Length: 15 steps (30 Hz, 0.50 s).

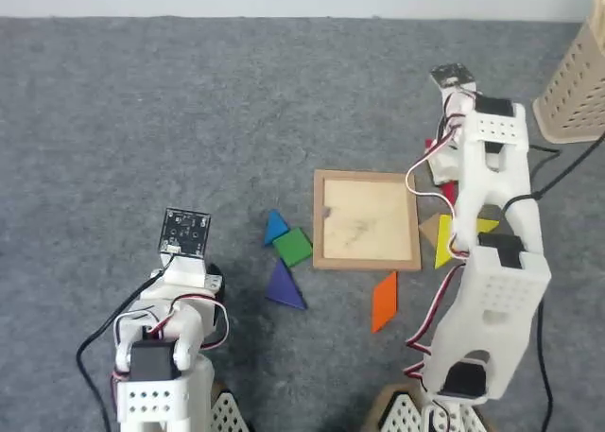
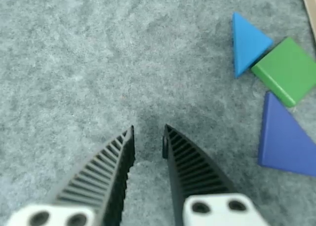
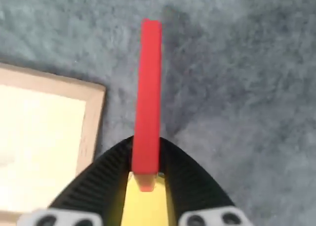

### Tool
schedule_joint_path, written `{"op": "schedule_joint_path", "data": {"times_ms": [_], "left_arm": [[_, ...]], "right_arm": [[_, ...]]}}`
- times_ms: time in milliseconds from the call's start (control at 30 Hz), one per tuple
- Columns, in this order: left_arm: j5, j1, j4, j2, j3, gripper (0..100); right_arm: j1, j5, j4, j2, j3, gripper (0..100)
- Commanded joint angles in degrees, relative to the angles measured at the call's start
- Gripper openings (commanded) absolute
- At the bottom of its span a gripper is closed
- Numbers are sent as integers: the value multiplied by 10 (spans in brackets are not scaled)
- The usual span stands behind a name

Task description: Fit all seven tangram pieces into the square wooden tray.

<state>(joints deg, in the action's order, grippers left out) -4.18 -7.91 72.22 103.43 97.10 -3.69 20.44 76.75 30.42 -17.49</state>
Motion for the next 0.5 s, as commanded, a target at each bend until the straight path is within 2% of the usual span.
{"op": "schedule_joint_path", "data": {"times_ms": [0, 167, 333, 467], "left_arm": [[-4, 0, 2, 10, -5, 91], [-4, 0, 2, 10, -5, 91], [-4, 0, 2, 10, -5, 91], [-4, 0, 2, 10, -5, 91]], "right_arm": [[44, -7, 40, -102, -35, 6], [139, 15, 35, -225, 55, 6], [224, 141, -82, -305, 246, 6], [232, 216, -177, -320, 335, 6]]}}
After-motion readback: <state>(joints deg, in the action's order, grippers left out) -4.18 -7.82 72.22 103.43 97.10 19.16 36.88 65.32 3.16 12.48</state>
